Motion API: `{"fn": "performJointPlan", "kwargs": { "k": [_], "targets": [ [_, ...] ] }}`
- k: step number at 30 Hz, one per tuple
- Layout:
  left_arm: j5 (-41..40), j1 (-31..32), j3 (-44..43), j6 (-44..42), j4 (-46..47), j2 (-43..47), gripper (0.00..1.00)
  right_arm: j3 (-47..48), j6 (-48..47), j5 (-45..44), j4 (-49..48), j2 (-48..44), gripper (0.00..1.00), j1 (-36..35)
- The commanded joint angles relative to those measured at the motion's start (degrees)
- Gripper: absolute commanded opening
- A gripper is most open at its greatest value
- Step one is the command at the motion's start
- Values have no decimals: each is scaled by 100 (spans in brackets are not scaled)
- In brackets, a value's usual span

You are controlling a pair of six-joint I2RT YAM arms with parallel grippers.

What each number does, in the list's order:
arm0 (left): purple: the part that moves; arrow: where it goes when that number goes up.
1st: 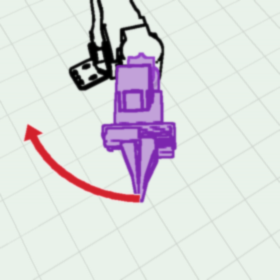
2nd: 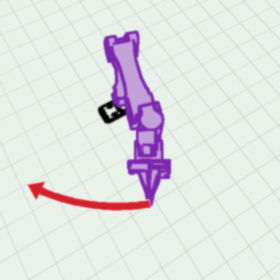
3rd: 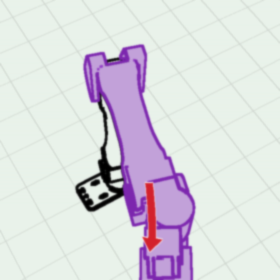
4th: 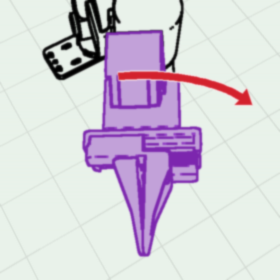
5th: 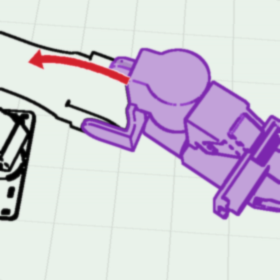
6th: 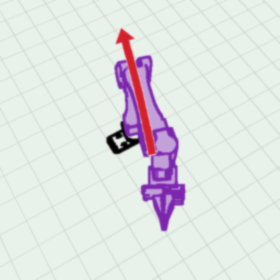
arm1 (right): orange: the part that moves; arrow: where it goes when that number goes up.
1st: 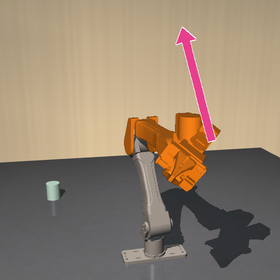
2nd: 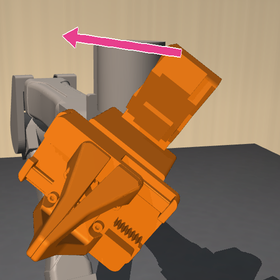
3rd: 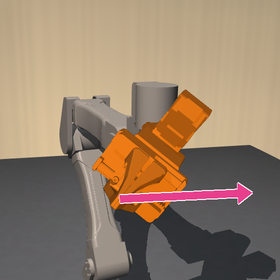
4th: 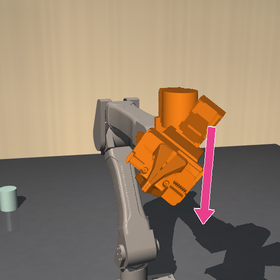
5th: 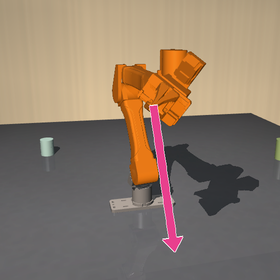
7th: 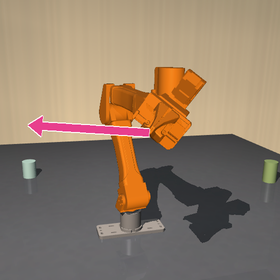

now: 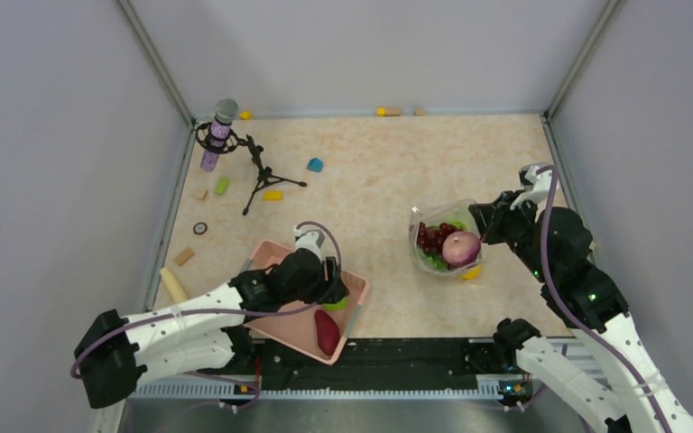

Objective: Place the food in the zip-top bag and seal the zipper
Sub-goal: Pick up the fake fruit from the bin, then move the fake fruit into the zipper food storage bag.

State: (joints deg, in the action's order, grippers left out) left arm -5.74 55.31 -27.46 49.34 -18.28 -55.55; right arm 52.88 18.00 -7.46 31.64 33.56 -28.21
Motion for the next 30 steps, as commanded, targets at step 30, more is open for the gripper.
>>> {"fn": "performJointPlan", "kwargs": {
  "k": [30],
  "targets": [
    [1760, 32, -3699, -2387, 1894, -1139, 18, -15, -47, -176, -322, -130, 0, 61]
  ]
}}
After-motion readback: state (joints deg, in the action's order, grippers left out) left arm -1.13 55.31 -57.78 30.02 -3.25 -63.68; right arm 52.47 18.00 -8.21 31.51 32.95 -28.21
